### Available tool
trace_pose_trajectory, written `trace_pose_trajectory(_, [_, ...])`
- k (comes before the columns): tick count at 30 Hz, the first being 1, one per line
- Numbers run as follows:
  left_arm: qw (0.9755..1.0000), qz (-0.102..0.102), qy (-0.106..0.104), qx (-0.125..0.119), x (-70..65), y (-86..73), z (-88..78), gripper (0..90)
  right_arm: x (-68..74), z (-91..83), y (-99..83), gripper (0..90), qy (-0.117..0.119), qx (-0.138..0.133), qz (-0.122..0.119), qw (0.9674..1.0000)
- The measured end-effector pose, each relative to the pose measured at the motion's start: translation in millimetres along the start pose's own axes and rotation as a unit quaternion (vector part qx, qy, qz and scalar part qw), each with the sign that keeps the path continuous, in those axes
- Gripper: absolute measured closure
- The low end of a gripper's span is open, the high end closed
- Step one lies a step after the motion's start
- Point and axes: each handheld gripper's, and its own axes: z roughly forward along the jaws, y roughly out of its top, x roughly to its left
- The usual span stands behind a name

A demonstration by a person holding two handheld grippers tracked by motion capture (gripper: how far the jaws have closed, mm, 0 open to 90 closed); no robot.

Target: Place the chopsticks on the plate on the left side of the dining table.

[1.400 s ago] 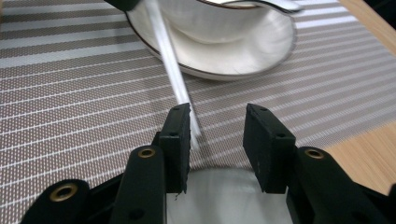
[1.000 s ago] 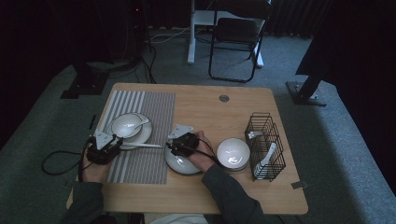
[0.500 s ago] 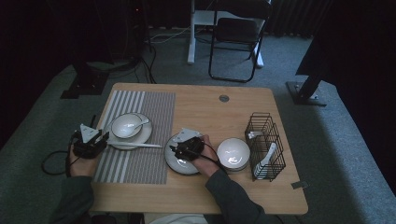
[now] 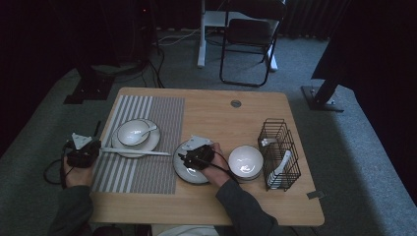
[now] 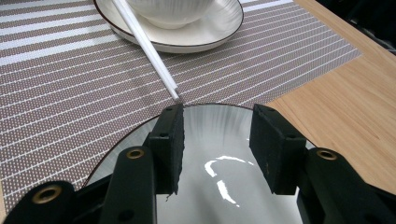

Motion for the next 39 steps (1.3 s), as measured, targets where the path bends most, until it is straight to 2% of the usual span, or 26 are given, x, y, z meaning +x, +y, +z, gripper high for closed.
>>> trace_pose_trajectory(12, [0.9995,-0.008,0.012,0.030,9.2,-3.4,18.0,83.7,0.7,1.2,-2.1,54.6,0.002,0.002,-0.001,1.0000])
trace_pose_trajectory(24, [0.9993,-0.012,0.010,0.034,9.1,-6.5,20.2,81.2,1.6,2.1,-3.4,54.7,0.003,0.002,0.000,1.0000])
trace_pose_trajectory(39, [0.9995,-0.004,0.004,0.031,3.1,-2.7,19.5,80.3,1.9,3.0,-4.4,54.6,0.004,0.002,0.001,1.0000])
